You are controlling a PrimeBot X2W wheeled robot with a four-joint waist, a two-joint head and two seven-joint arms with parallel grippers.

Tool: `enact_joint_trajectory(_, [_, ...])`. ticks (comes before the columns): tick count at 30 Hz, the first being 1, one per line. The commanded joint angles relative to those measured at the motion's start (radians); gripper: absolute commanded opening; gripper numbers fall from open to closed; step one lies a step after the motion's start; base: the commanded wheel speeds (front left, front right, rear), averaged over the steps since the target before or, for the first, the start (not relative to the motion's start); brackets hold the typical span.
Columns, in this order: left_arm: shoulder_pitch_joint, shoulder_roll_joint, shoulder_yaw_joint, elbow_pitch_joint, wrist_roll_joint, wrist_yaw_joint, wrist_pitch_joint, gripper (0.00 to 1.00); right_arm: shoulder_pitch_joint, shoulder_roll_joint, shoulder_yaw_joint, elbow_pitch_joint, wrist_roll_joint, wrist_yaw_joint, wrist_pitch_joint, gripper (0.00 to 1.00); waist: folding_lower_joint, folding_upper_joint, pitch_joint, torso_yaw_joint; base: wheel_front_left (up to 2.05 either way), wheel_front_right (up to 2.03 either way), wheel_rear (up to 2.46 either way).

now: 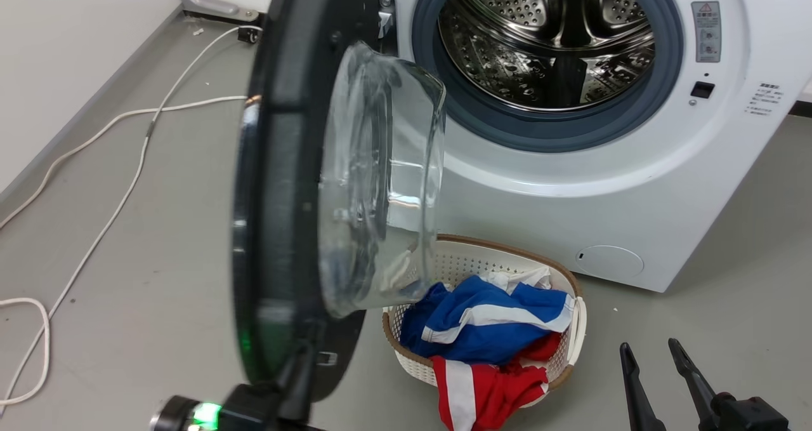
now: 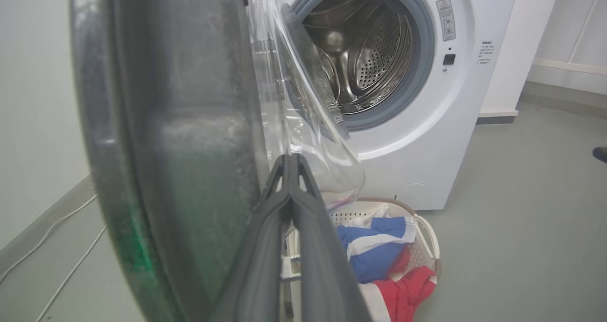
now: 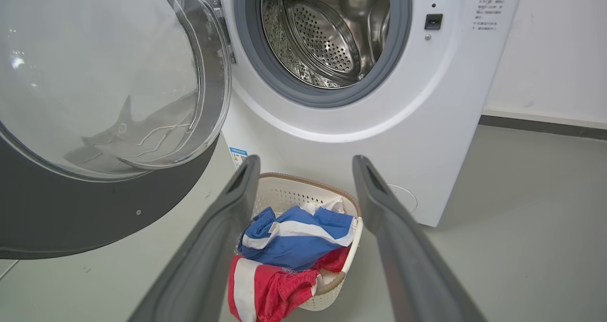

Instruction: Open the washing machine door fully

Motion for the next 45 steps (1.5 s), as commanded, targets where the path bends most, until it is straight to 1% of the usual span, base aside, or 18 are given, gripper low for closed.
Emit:
enact_joint_trajectory(1, [0.008,0.016,0.027,0.012,-0.009,0.013,-0.004,0.0,0.002,0.002,0.0,0.002,0.006,0.0,-0.002,1.0,0.0,0.0,0.002,0.004,0.0,0.0,0.0])
enact_joint_trajectory(7, [-0.014,0.067,0.113,0.05,-0.039,0.027,-0.025,0.0,-0.006,0.002,0.004,0.001,-0.005,0.0,-0.002,1.0,0.0,0.0,0.012,0.009,0.0,0.0,0.0])
enact_joint_trajectory(11, [-0.028,0.084,0.172,0.074,-0.064,0.046,-0.049,0.0,-0.017,0.002,0.005,-0.001,-0.015,0.0,-0.002,1.0,0.0,0.0,0.022,0.0,0.0,0.0,0.0])
enact_joint_trajectory(16, [-0.051,0.124,0.256,0.116,-0.09,0.066,-0.077,0.0,-0.032,0.002,0.003,-0.006,-0.027,0.0,-0.002,1.0,0.0,0.0,0.044,-0.019,0.0,0.0,0.0])
enact_joint_trajectory(20, [-0.078,0.14,0.313,0.158,-0.129,0.066,-0.101,0.0,-0.039,0.002,-0.002,-0.007,-0.039,0.0,-0.002,1.0,0.0,0.0,0.068,-0.034,0.0,0.0,0.0])
enact_joint_trajectory(24, [-0.103,0.171,0.374,0.202,-0.151,0.07,-0.117,0.0,-0.054,0.002,-0.008,-0.013,-0.049,0.0,-0.002,1.0,0.0,0.0,0.096,-0.048,0.0,0.0,0.0])
enact_joint_trajectory(28, [-0.14,0.192,0.427,0.244,-0.188,0.056,-0.129,0.0,-0.068,0.002,-0.014,-0.018,-0.06,0.0,-0.002,1.0,0.0,0.0,0.132,-0.059,0.0,0.0,0.0])
enact_joint_trajectory(36, [-0.23,0.261,0.508,0.337,-0.231,0.021,-0.136,0.0,-0.097,0.002,-0.026,-0.022,-0.078,0.0,-0.002,1.0,0.0,0.0,0.187,-0.078,0.0,0.0,0.0])
enact_joint_trajectory(45, [-0.341,0.343,0.547,0.481,-0.271,-0.02,-0.125,0.0,-0.125,0.002,-0.034,-0.029,-0.097,0.0,-0.002,1.0,0.0,0.0,0.237,-0.088,0.0,0.0,0.0])
